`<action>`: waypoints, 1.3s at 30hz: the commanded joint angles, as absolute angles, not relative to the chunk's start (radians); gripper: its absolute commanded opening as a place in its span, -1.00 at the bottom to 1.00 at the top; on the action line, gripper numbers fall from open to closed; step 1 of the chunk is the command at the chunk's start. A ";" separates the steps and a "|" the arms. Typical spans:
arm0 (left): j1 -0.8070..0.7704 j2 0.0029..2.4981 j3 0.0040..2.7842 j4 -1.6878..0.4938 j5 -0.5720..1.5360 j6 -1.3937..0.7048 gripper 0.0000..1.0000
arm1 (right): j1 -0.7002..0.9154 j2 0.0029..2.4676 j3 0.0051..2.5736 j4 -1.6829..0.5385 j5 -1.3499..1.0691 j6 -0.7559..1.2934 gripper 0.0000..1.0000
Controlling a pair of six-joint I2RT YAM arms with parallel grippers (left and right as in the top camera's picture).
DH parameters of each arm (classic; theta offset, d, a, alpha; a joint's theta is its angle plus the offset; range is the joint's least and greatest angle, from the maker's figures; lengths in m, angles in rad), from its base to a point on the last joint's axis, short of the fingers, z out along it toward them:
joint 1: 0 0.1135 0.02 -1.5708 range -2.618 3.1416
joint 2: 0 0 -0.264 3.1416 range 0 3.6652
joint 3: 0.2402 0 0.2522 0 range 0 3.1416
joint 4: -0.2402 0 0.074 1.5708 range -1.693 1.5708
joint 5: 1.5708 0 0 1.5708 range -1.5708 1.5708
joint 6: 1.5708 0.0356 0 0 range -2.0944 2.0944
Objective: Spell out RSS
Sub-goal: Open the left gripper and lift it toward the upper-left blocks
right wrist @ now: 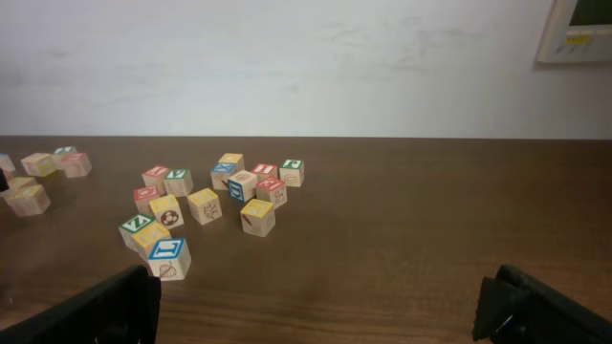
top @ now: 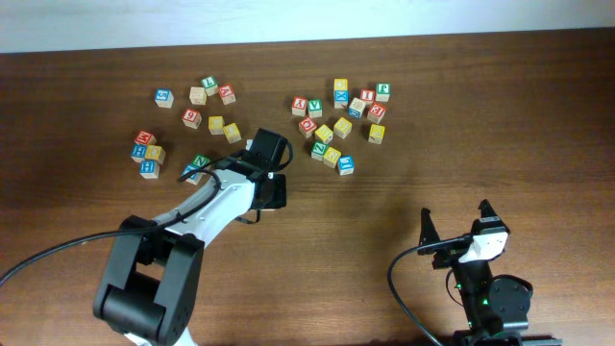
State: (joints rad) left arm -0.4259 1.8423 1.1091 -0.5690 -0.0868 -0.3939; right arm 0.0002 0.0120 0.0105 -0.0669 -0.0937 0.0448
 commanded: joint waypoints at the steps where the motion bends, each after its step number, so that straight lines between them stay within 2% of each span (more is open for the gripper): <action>1: -0.426 1.826 1.128 -0.566 -0.095 -0.408 -0.29 | -0.007 0.003 0.006 -0.072 -0.089 0.045 0.96; 10: -0.426 1.813 1.217 -0.614 -0.094 -0.408 -0.27 | -0.007 0.003 0.006 -0.072 -0.089 0.045 0.97; 13: -0.426 1.797 1.269 -0.639 -0.094 -0.407 -0.18 | -0.007 0.003 0.006 -0.072 -0.089 0.045 0.97; 16: -0.426 1.764 1.301 -0.649 -0.094 -0.407 0.30 | -0.007 0.003 0.006 -0.072 -0.089 0.045 0.97; 17: -0.426 1.753 1.301 -0.654 -0.089 -0.407 0.58 | -0.007 0.003 0.006 -0.072 -0.089 0.045 0.97; 18: -0.426 1.746 1.301 -0.668 -0.076 -0.408 1.00 | -0.007 0.003 0.006 -0.072 -0.089 0.045 0.97; 22: -0.426 1.739 1.301 -0.725 -0.064 -0.405 0.98 | -0.007 0.003 0.006 -0.072 -0.089 0.045 0.97; 27: -0.426 1.737 1.359 -0.740 0.093 -0.267 0.98 | -0.007 0.003 0.006 -0.072 -0.089 0.045 0.97; 37: -0.423 1.823 1.933 -1.211 0.090 -0.131 1.00 | -0.007 0.003 0.006 -0.072 -0.089 0.045 0.97; 39: -0.423 1.862 1.991 -1.256 0.091 -0.129 0.92 | -0.007 0.003 0.006 -0.072 -0.089 0.045 0.97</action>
State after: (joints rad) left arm -0.4259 1.7851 1.9053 -1.2095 0.0761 -0.1837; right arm 0.0002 0.0120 0.0105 -0.0669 -0.0937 0.0452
